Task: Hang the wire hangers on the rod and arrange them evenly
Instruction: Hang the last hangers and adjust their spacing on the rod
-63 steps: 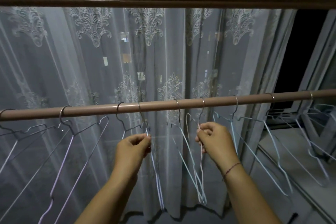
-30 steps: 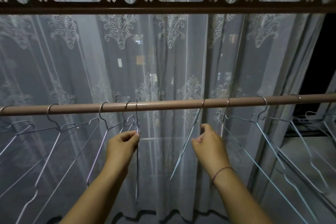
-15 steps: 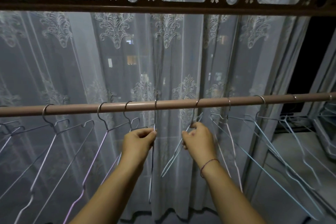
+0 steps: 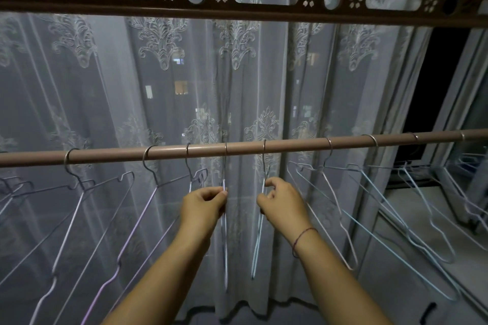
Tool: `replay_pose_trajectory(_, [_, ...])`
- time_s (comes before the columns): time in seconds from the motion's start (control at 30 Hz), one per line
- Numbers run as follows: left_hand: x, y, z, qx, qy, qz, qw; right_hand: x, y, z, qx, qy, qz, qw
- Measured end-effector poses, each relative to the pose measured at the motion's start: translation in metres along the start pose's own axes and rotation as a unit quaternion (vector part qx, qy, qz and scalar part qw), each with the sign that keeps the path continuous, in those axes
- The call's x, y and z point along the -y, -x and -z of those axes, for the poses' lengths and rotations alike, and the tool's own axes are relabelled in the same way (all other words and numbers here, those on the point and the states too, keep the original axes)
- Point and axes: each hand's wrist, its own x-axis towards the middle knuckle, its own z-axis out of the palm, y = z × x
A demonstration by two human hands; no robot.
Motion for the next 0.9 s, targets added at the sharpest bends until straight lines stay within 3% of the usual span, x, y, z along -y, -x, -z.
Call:
replay_pose_trajectory(0.63, [-0.003, 0.008, 0.004, -0.055, -0.023, 0.012, 0.998, -0.019, -0.011, 0.021, 0.028, 0.014, 0.016, 0.999])
replay_pose_trajectory(0.8, [0.002, 0.022, 0.021, -0.054, -0.052, -0.01, 0.997, -0.016, 0.004, 0.036, -0.028, 0.051, 0.023, 0.998])
replay_pose_trajectory(0.9, [-0.004, 0.032, 0.04, -0.093, -0.054, -0.042, 0.993, 0.0, 0.022, 0.042, -0.055, 0.03, 0.053, 0.997])
